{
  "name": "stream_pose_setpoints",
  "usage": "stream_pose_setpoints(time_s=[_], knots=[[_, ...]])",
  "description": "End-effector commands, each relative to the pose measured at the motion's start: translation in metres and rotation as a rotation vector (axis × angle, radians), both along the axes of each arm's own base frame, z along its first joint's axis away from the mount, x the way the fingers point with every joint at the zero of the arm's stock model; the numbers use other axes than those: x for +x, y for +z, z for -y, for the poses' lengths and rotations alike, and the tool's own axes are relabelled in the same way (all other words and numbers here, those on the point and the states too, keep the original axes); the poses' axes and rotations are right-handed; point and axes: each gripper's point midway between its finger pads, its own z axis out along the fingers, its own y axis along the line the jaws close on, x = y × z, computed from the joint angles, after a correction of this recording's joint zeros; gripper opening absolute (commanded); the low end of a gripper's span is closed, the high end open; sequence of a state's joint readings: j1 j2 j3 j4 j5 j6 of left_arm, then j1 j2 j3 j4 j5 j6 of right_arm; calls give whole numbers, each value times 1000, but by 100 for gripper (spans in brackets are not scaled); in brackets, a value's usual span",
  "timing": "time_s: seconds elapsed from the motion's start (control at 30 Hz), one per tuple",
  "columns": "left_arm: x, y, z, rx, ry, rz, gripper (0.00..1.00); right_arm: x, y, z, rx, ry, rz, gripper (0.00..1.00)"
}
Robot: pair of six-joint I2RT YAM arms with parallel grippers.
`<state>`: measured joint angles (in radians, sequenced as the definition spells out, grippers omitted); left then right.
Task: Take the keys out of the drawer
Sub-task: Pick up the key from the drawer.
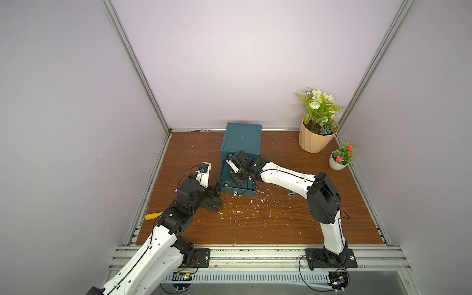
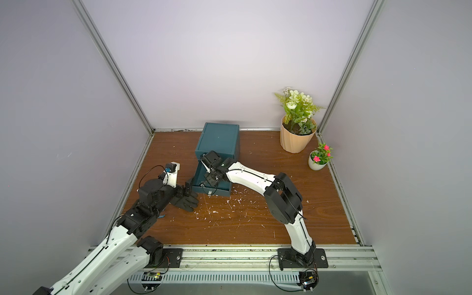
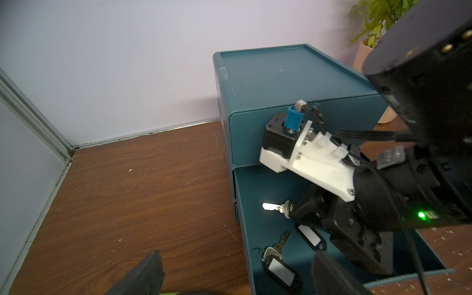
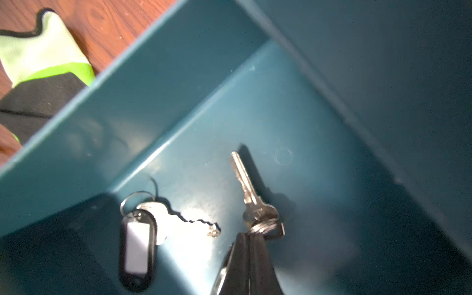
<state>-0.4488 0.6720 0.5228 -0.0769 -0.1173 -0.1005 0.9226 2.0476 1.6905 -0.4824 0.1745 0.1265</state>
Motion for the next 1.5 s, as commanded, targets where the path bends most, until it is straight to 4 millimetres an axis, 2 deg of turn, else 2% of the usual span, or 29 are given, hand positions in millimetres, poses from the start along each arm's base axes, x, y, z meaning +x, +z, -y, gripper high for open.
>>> stream_pose_setpoints(time_s=[0.0, 0.6, 1.0, 1.47], knots=[[6, 16, -4, -15, 24, 46, 94, 6, 23, 4, 17, -7, 33, 0], [2, 20, -7, -39, 36, 76, 93, 6, 61, 4, 76, 13, 97, 0], [5, 27, -8, -44, 45, 99, 92, 4, 90, 17, 125, -13, 172, 0], [6, 37, -3, -68, 26, 137, 91, 0, 134, 21, 196, -15, 218, 0]])
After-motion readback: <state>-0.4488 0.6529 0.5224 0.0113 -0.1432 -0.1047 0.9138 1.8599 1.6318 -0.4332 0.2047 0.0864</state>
